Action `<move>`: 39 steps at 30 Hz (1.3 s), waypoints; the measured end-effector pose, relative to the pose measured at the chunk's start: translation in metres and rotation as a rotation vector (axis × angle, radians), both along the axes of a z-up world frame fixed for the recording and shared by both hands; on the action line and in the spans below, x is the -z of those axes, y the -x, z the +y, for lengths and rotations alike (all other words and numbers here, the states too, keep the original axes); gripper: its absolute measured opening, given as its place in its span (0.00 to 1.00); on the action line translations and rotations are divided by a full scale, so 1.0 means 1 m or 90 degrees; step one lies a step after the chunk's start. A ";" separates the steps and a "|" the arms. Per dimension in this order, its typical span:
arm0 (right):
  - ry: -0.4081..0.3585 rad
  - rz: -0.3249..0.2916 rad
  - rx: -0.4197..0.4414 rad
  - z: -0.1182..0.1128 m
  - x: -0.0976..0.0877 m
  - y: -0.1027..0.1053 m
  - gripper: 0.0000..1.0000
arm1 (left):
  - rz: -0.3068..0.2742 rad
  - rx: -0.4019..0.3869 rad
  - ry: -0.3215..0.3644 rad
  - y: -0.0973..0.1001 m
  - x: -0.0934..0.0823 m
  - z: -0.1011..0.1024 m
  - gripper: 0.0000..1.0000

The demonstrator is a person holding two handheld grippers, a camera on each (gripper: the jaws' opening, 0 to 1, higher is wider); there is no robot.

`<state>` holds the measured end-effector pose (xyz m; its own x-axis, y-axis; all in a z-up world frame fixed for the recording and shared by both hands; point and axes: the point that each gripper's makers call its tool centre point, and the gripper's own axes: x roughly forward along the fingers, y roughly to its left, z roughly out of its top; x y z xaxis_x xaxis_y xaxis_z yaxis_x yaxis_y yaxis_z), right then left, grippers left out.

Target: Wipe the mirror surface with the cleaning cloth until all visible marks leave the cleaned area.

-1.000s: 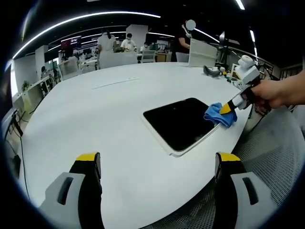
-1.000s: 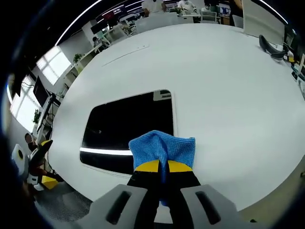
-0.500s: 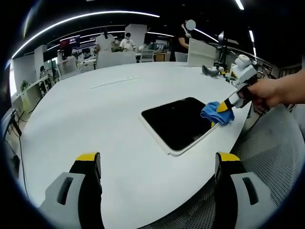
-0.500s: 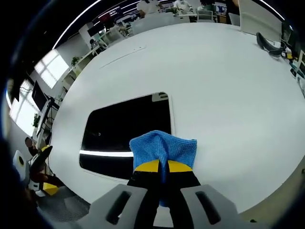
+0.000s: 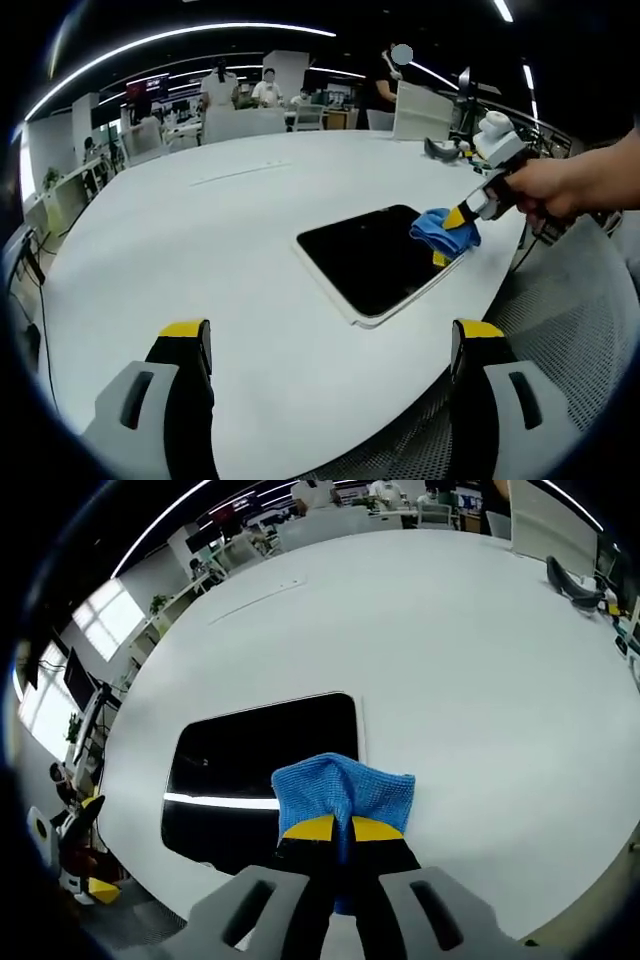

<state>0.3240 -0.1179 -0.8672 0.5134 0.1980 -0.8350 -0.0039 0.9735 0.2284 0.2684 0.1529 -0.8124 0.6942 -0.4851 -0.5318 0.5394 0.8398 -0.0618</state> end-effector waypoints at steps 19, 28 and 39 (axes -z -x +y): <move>0.015 -0.012 -0.004 -0.002 0.000 -0.039 0.00 | 0.005 0.007 -0.007 0.002 0.002 -0.001 0.99; 0.025 -0.015 -0.003 -0.004 0.001 -0.057 0.00 | 0.005 0.005 -0.012 0.001 0.003 0.000 0.99; 0.048 -0.015 -0.012 -0.005 0.000 -0.073 0.00 | 0.010 0.003 -0.011 0.001 0.004 0.000 0.99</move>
